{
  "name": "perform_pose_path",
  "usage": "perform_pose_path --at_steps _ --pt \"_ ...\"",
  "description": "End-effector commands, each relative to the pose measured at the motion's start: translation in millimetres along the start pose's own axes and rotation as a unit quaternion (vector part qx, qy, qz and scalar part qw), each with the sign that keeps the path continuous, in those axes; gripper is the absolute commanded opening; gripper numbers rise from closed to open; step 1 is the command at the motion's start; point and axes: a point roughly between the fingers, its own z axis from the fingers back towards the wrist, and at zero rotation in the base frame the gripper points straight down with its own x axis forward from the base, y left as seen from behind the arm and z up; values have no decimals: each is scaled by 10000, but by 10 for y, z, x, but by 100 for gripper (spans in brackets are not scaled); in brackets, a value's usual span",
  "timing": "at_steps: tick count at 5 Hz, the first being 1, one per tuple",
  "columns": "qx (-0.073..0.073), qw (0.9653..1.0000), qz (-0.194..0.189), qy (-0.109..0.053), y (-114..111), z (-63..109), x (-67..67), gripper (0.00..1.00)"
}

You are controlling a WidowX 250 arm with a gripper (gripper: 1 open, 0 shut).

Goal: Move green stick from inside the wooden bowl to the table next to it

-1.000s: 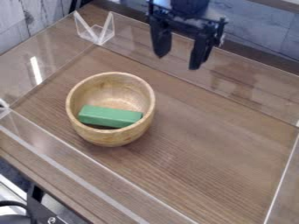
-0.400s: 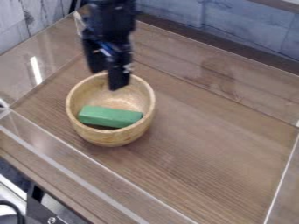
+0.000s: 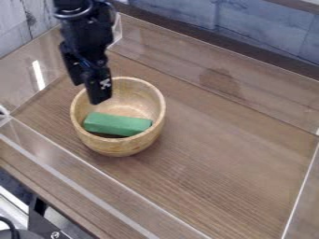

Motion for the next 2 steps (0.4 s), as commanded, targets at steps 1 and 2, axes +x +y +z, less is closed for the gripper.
perform_pose_path --at_steps 1,2 --pt "167 9996 50 -199 58 0 9 100" --pt "176 9996 -3 -207 22 66 97 100"
